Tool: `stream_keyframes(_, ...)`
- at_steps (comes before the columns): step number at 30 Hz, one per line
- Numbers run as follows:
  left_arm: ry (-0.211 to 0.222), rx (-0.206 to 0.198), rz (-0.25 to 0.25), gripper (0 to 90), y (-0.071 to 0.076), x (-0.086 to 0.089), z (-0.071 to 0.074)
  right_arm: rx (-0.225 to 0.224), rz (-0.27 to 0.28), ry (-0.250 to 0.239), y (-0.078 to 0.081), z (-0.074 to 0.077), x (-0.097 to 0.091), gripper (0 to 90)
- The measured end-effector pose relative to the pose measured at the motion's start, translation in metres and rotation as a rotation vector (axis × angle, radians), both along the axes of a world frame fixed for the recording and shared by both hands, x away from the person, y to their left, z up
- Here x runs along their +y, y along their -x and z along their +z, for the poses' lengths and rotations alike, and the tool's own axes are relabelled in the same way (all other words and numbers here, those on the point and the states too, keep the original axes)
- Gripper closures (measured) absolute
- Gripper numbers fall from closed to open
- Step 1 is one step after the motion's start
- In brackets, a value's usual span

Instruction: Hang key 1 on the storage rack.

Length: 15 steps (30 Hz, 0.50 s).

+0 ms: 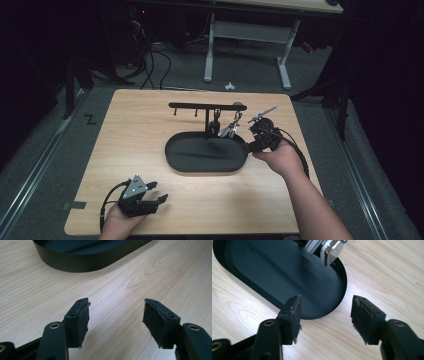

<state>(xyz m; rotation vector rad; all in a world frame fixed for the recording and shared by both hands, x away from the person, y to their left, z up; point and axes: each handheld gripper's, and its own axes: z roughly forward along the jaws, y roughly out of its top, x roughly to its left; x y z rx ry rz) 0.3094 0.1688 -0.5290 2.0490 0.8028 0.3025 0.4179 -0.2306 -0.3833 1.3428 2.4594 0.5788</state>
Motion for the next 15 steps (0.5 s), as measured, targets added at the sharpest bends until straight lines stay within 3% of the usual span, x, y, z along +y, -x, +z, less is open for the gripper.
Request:
stream_keyframes(7, -0.002, 0.003, -0.003, 38.0, 0.000, -0.003, -0.001, -0.052, -0.030, -0.060, 0.017, -0.015, -0.017, 36.2)
stream_keyframes(12, -0.015, 0.001, -0.008, 38.0, 0.000, -0.006, -0.001, -0.099, -0.027, -0.052, 0.030, -0.025, -0.023, 32.8)
stream_keyframes(15, -0.031, 0.002, -0.021, 38.0, 0.003, -0.009, -0.001, -0.159, -0.033, -0.079, 0.047, -0.037, -0.029, 31.3)
